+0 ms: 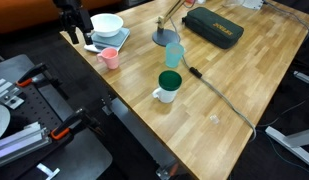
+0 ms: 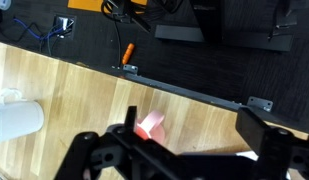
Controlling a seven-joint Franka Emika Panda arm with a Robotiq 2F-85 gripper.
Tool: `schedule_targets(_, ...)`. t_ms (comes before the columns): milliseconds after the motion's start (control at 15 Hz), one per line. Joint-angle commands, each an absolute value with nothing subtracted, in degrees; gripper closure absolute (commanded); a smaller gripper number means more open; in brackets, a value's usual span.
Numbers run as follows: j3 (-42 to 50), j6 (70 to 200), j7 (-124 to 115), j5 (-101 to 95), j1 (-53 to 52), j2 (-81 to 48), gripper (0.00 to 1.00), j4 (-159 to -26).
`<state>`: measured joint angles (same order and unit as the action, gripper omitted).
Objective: Pour the liquid in the pink cup into the white bowl
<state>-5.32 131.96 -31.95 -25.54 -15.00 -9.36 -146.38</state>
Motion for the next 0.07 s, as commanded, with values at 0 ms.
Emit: schedule_targets(0,-5.8,131.8,-32.0,-25.6,-14.5,-9.3,0.00,-146.3)
